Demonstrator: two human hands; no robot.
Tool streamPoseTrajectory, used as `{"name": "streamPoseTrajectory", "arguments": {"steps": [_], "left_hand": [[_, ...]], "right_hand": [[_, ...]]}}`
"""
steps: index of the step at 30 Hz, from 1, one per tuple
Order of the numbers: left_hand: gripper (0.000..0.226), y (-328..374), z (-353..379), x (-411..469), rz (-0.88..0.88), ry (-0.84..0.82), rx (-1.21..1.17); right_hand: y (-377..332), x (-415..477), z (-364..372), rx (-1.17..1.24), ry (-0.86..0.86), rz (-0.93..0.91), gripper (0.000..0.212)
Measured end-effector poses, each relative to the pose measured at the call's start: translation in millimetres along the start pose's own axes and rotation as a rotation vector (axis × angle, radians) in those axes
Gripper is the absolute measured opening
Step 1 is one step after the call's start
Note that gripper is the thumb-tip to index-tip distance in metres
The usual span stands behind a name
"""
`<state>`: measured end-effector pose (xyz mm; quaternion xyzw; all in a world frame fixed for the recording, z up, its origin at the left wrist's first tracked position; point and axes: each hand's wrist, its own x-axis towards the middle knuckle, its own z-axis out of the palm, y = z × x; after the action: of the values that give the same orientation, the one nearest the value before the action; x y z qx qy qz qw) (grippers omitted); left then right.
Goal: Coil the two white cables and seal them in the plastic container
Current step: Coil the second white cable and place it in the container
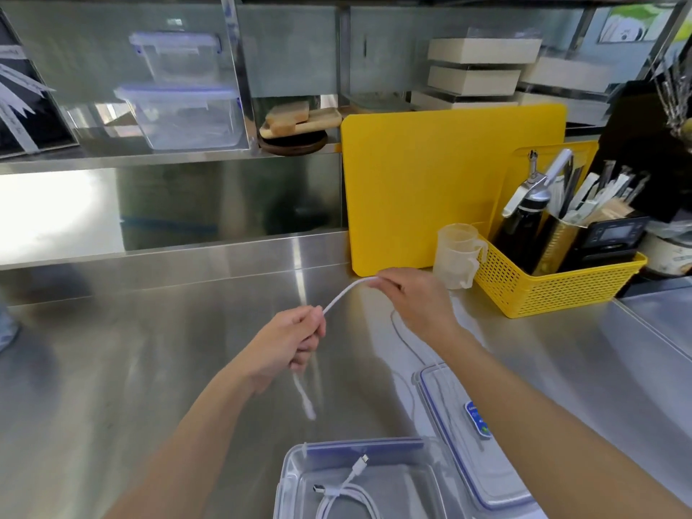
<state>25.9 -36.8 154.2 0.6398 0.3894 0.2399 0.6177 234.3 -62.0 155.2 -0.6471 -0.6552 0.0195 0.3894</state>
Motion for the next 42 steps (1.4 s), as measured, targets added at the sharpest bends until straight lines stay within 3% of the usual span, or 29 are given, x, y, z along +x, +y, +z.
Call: {"name": "streamPoseTrajectory", "arguments": {"steps": [4, 8, 11, 14, 17, 19, 21, 25, 29, 33, 38, 40, 42], "left_hand": [[0.034, -13, -18, -11, -0.038, 0.031, -0.252], [0.035, -12, -30, -8, 0.099, 0.228, -0.691], [0.033, -9, -43, -5, 0.173, 0.331, -0.91], [0.03, -7, -46, -6, 0.198, 0.386, -0.799], [0.028, -6, -37, -6, 0.159, 0.356, -0.557], [0.027, -7, -30, -5, 0.12, 0.313, -0.339], [0.028, -8, -24, -5, 0.093, 0.269, -0.081], [0.03, -6, -18, -9, 0.003, 0.08, 0.032], [0.03, 1, -14, -18, 0.014, -0.082, 0.152], [0.032, 6, -13, -23, -0.026, -0.181, -0.24], [0.026, 9, -11, -23, -0.018, -0.234, -0.456], [0.029, 10, -13, -21, 0.002, -0.194, -0.622], [0.031, 14, -15, -20, 0.024, -0.155, -0.732]], "right_hand": [[32, 13, -15, 0.242, 0.084, 0.347, 0.02], [44, -4, -8, 0.376, -0.04, 0.399, 0.009], [47, -19, 0, 0.304, -0.103, 0.379, 0.015], [43, -24, 7, 0.059, -0.268, 0.317, 0.007], [18, -21, 9, -0.182, -0.635, 0.187, 0.008], [-8, -19, 7, -0.233, -0.815, 0.079, 0.015], [-35, -17, 3, -0.175, -0.879, -0.017, 0.016], [-68, -8, -13, 0.001, -0.802, -0.158, 0.008], [-68, 2, -22, 0.122, -0.652, -0.135, 0.005], [-57, 5, -20, 0.173, -0.549, -0.089, 0.009], [-49, 6, -9, -0.437, -0.466, -0.29, 0.022], [-51, 4, -5, -0.35, -0.342, -0.339, 0.024], [-53, 1, -4, -0.103, -0.298, -0.291, 0.027]]}}
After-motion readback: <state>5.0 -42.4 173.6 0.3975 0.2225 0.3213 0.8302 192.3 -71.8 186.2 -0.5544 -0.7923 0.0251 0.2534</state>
